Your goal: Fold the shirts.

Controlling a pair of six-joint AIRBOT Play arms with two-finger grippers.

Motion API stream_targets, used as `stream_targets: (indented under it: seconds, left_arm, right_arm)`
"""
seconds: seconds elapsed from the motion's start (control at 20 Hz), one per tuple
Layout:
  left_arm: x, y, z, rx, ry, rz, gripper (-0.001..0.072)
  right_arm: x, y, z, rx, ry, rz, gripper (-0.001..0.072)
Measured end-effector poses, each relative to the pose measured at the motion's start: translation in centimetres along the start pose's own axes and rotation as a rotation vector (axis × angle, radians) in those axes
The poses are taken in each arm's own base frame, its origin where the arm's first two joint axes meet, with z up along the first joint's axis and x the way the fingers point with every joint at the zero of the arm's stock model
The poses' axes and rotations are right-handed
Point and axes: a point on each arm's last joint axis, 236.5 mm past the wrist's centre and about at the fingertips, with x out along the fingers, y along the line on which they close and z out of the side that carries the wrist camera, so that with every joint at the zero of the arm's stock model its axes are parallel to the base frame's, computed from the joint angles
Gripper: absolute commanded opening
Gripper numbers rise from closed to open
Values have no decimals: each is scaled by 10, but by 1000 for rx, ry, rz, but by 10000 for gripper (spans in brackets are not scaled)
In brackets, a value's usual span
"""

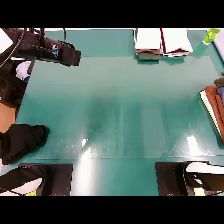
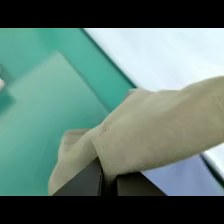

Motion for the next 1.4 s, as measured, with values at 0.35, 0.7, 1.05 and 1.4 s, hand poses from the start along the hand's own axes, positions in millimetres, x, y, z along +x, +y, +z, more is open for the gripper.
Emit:
stream_targets:
  seconds: [0.35,0.7,1.05,1.4]
  left_arm:
    - [0,0,-7,6,31,1,26]
    - [0,0,-9,7,38,1,26]
    - [0,0,-9,7,38,1,26]
    - [0,0,-9,7,37,1,26]
  right_arm:
    - [-15,-83,-72,-63,151,-194,17]
    - [-21,-152,-157,-54,269,-303,111]
    - [-35,-195,-191,35,290,-375,580]
    - [-9,-56,-121,-13,97,-11,573]
